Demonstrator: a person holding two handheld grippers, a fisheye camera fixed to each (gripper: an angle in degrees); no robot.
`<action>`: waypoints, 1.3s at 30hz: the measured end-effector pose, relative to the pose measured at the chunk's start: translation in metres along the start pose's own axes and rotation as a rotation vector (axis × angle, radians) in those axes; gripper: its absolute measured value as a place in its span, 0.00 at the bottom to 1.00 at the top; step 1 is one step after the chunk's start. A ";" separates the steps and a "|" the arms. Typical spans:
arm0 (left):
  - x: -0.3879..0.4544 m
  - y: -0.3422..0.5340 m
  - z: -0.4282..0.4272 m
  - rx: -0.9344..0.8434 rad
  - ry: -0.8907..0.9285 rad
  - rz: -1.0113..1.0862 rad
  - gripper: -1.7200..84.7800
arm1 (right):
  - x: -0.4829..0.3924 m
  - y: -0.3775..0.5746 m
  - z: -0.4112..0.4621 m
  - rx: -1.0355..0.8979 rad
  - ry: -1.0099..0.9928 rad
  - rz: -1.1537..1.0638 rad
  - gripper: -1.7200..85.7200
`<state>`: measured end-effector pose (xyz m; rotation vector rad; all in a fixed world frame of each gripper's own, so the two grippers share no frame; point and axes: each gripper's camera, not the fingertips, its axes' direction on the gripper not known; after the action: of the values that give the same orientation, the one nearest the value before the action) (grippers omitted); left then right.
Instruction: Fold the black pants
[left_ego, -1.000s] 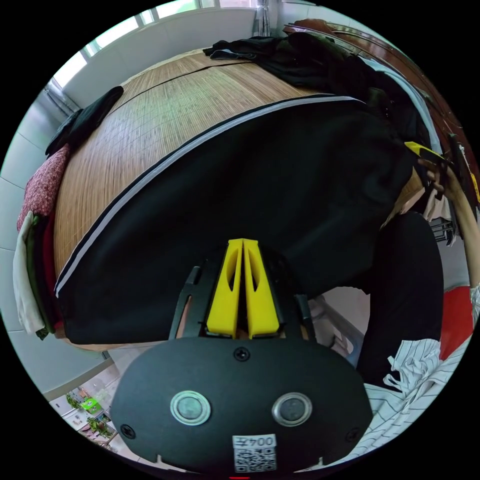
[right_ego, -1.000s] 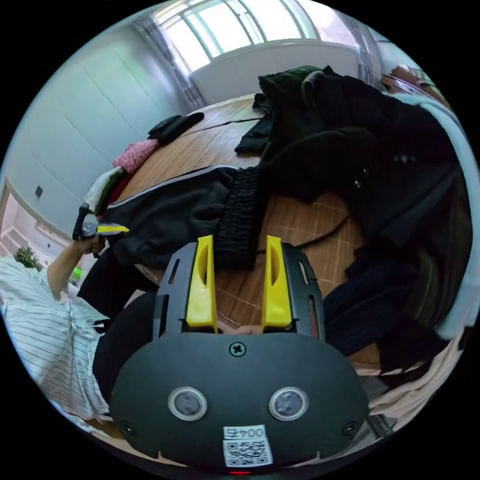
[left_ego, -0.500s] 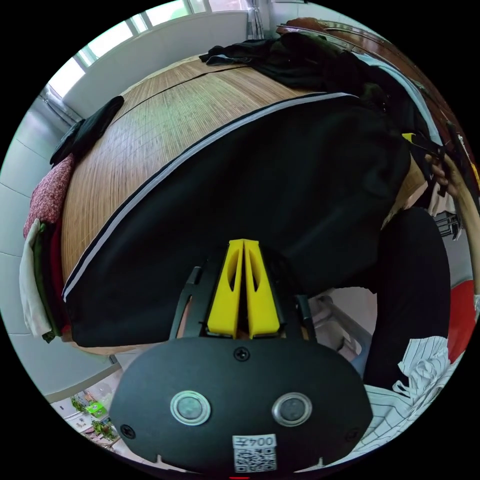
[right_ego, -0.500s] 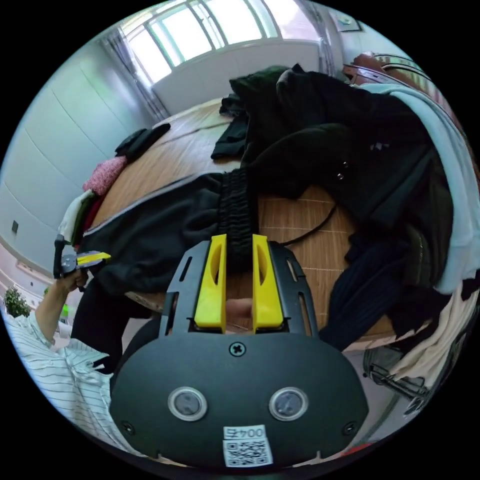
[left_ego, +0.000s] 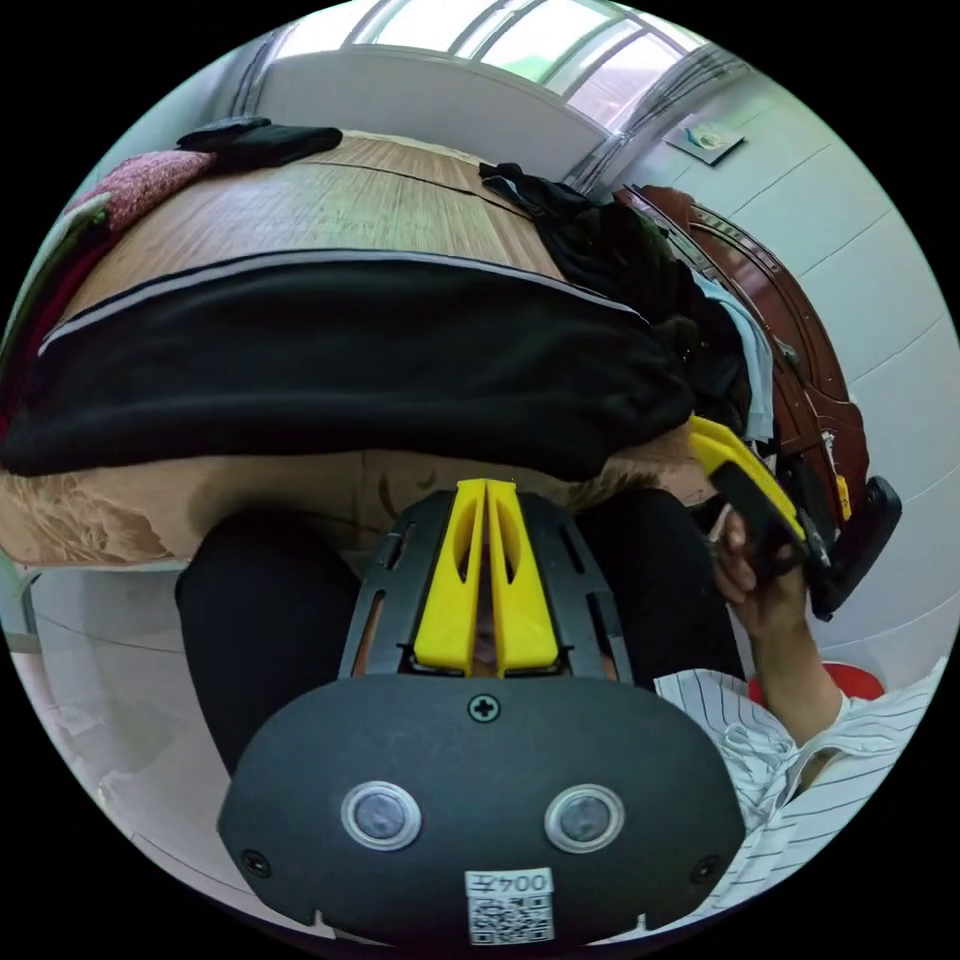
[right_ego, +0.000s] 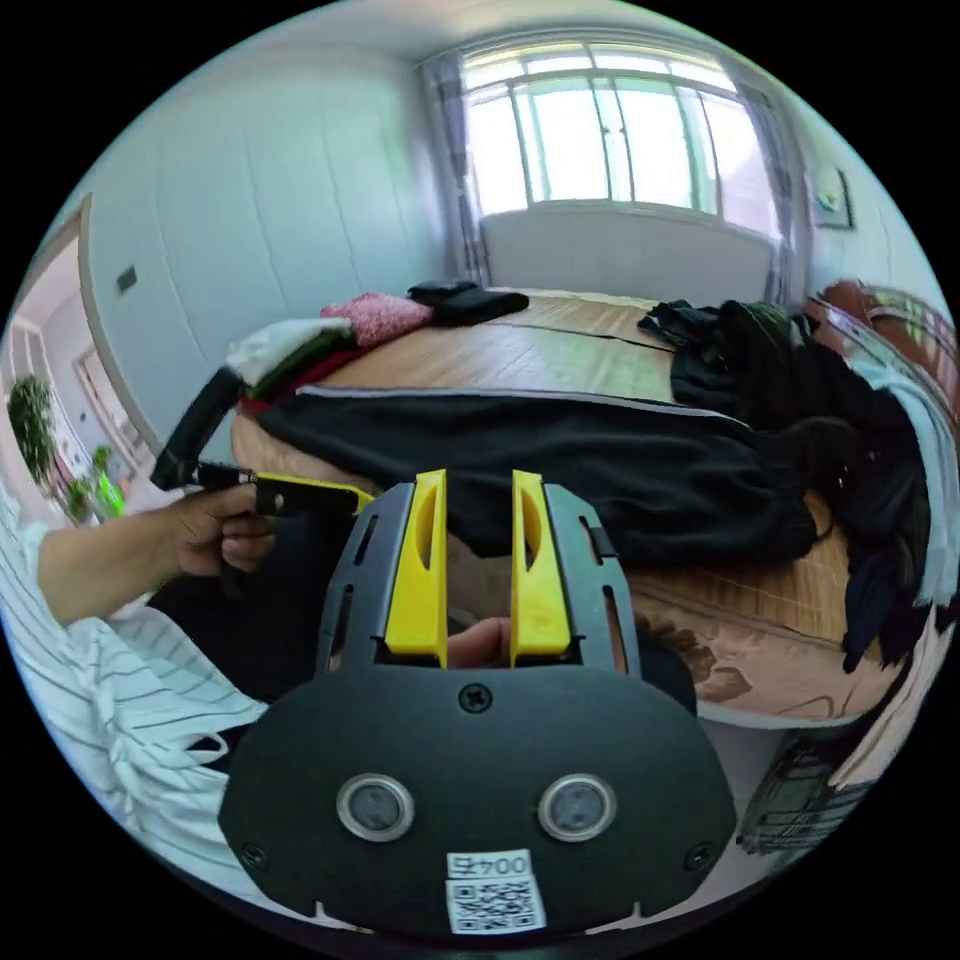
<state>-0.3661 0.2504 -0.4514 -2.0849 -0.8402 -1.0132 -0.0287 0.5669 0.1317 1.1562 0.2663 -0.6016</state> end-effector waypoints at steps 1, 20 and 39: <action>-0.007 0.008 -0.002 0.003 0.006 0.010 0.02 | -0.024 0.000 0.019 -0.063 0.041 -0.081 0.14; -0.108 0.120 -0.020 0.207 0.021 0.376 0.14 | -0.053 -0.083 0.110 -0.347 -0.017 -0.049 0.02; -0.182 0.116 0.072 0.179 -0.092 0.596 0.16 | -0.030 -0.087 0.132 -0.334 -0.162 0.047 0.01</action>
<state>-0.3373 0.1938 -0.6699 -2.0487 -0.2948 -0.5041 -0.1170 0.4323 0.1310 0.7854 0.1916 -0.5806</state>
